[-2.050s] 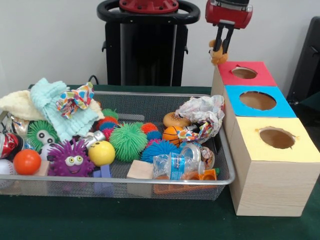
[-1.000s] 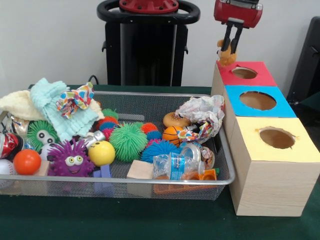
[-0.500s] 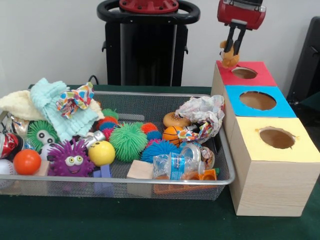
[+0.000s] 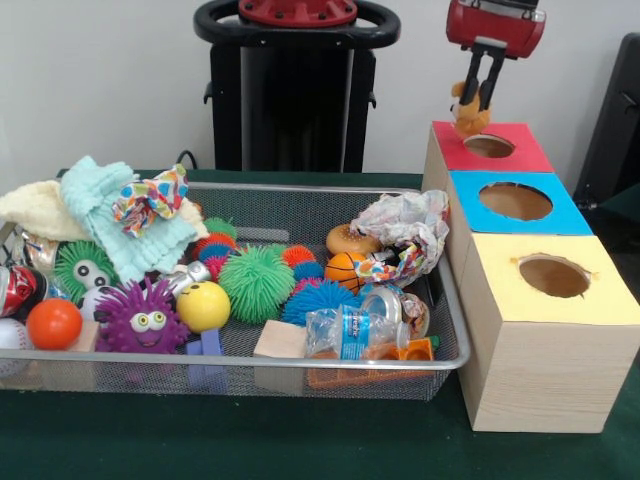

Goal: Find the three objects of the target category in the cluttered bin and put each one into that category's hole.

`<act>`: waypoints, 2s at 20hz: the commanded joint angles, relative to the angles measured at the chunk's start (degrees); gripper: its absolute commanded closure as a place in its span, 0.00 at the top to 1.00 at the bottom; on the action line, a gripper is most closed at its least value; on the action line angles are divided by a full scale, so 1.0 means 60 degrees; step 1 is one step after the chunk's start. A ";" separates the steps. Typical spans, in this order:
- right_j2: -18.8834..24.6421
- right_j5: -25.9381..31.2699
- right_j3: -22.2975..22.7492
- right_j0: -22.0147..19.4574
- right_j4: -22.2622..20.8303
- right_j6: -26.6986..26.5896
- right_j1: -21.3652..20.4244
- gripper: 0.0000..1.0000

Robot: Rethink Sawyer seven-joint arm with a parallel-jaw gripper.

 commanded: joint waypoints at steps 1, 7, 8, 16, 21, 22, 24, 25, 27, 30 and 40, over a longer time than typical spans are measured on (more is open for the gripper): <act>-0.0103 0.0337 -0.0616 0.0075 0.0622 0.2487 0.0408 0.00; -0.0142 0.0389 -0.0675 0.0198 0.0876 0.2498 0.0419 0.00; -0.0163 0.0422 -0.0723 0.0250 0.0916 0.2508 0.0445 0.00; 0.0298 0.0041 -0.0561 0.0126 0.1367 0.2426 0.0409 0.00; 0.0842 -0.0416 -0.0186 -0.0223 0.1680 0.2195 0.0286 0.00; 0.0967 -0.0511 -0.0108 -0.0300 0.1747 0.2155 0.0257 0.00; 0.1099 -0.0612 -0.0009 -0.0388 0.1812 0.2078 0.0208 0.00; 0.1107 -0.0630 -0.0002 -0.0393 0.1822 0.2056 0.0209 0.00; 0.1152 -0.0704 0.0067 -0.0427 0.1837 0.2023 0.0170 0.00; 0.1449 -0.1214 0.0231 -0.0597 0.1884 0.2052 0.0103 0.00; 0.1369 -0.1962 0.0515 -0.0599 0.1688 0.2121 0.0196 0.00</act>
